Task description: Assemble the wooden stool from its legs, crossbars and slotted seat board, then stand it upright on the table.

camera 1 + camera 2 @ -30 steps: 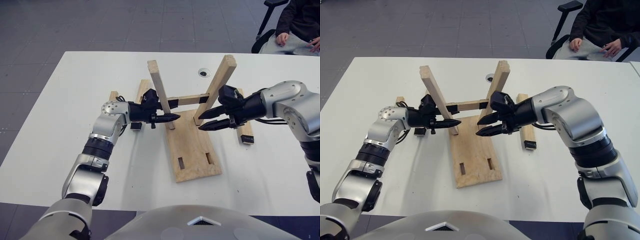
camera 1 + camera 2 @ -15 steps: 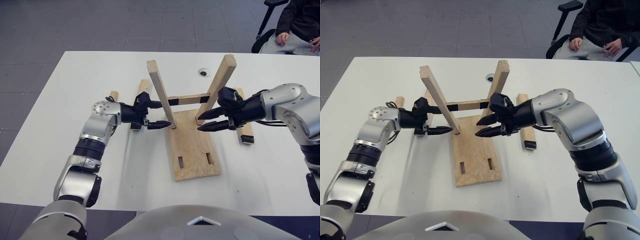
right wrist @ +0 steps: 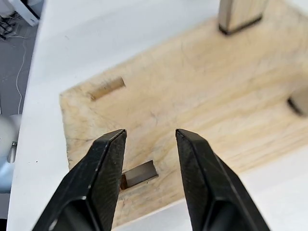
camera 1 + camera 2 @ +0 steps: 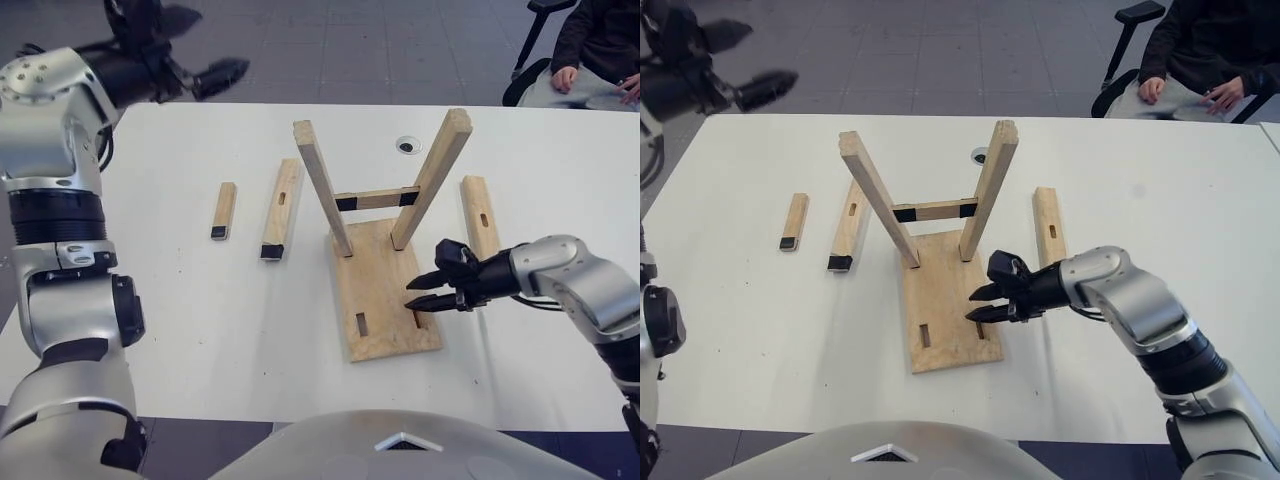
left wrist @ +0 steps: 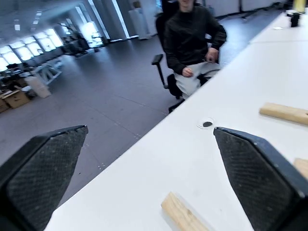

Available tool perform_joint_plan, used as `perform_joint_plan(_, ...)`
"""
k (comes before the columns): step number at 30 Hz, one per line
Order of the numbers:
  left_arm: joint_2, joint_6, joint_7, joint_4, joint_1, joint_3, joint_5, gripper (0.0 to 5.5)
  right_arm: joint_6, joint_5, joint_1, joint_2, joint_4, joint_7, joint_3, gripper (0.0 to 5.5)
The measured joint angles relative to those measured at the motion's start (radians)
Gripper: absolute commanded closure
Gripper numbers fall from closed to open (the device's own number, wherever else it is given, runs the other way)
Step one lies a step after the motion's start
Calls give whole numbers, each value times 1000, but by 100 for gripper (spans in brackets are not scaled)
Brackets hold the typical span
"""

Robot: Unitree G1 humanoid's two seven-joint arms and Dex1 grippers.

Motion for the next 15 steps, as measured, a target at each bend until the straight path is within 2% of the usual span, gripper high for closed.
perform_joint_plan(4,-204,302,341,-294,-44,81,-79,65,-95,-47,17,69,51,-56,20,362)
perform_joint_plan(7,-371,504,529,-480,-57,139,-164,65,-139,-80,14,89,72,-72,36,362)
perform_joint_plan(11,-472,733,626,-646,-57,157,-256,65,-155,-95,15,92,72,-76,41,362)
perform_joint_plan(13,-500,802,648,-683,-58,176,-287,95,-159,-98,15,92,72,-79,44,362)
perform_joint_plan(15,-517,838,675,-687,-61,208,-304,98,-163,-101,15,92,71,-83,46,362)
